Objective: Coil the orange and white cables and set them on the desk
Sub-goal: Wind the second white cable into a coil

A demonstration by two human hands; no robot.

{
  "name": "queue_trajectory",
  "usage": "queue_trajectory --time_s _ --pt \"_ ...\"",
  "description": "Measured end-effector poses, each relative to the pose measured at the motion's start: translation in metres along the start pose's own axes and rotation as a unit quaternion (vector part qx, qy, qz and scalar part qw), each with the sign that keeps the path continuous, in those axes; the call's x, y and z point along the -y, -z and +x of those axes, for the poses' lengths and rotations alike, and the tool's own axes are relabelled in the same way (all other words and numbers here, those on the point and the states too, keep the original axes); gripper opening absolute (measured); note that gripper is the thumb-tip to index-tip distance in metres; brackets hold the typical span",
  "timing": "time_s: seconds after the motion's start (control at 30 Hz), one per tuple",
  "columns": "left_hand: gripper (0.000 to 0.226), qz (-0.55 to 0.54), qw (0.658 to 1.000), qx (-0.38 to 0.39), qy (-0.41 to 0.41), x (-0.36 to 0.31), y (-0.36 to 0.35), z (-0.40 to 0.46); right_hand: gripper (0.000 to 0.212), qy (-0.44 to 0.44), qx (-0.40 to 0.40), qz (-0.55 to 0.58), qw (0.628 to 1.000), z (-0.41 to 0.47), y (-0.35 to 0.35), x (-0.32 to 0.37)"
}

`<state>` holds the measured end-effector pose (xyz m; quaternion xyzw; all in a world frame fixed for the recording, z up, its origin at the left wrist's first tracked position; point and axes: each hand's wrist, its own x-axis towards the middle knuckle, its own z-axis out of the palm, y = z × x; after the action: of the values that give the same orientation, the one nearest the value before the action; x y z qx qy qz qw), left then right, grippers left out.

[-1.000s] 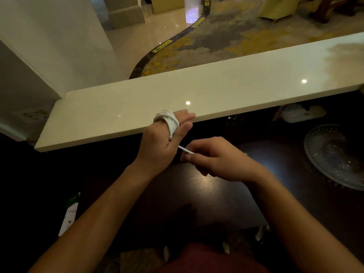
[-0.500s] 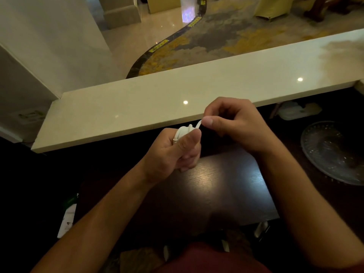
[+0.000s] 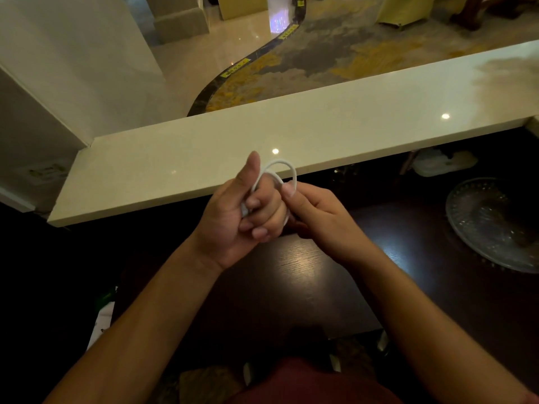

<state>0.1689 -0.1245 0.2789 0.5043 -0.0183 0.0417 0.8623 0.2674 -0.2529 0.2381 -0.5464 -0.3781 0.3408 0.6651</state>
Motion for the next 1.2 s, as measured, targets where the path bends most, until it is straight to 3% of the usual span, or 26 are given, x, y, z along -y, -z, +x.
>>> queue_trajectory --time_s 0.2,0.4,0.53,0.63,0.73,0.87,1.0,1.07,1.2 --pt "0.054 0.011 0.999 0.007 0.043 0.001 0.006 -0.002 0.057 0.006 -0.022 -0.042 0.999 -0.001 -0.005 -0.005" --pt "0.061 -0.012 0.997 -0.003 0.075 -0.009 0.005 0.000 0.025 0.054 -0.041 -0.007 0.998 -0.006 -0.009 -0.006" --pt "0.073 -0.035 0.992 0.002 0.118 -0.013 0.008 0.004 0.019 0.060 -0.041 0.051 0.996 -0.005 -0.016 -0.006" --pt "0.074 0.011 0.989 -0.078 0.128 -0.011 0.011 0.007 0.020 0.067 -0.071 0.052 0.994 -0.005 -0.018 -0.006" --pt "0.075 0.074 0.975 -0.188 0.096 -0.009 0.014 0.005 0.017 0.055 -0.083 0.014 0.995 -0.004 -0.020 -0.005" --pt "0.072 0.065 0.982 -0.177 0.023 -0.021 -0.002 0.011 0.024 0.039 -0.106 0.022 0.993 0.003 -0.016 0.006" --pt "0.068 0.032 0.977 -0.209 0.006 -0.026 -0.009 0.010 0.023 0.043 -0.098 0.092 0.990 0.004 -0.002 0.013" --pt "0.062 -0.024 0.981 -0.194 -0.009 -0.024 -0.009 0.006 0.025 0.049 -0.137 0.050 0.988 0.007 0.002 0.008" --pt "0.055 -0.083 0.982 -0.163 -0.050 -0.020 -0.009 0.005 0.004 0.075 -0.165 -0.045 0.982 0.004 -0.008 -0.011"
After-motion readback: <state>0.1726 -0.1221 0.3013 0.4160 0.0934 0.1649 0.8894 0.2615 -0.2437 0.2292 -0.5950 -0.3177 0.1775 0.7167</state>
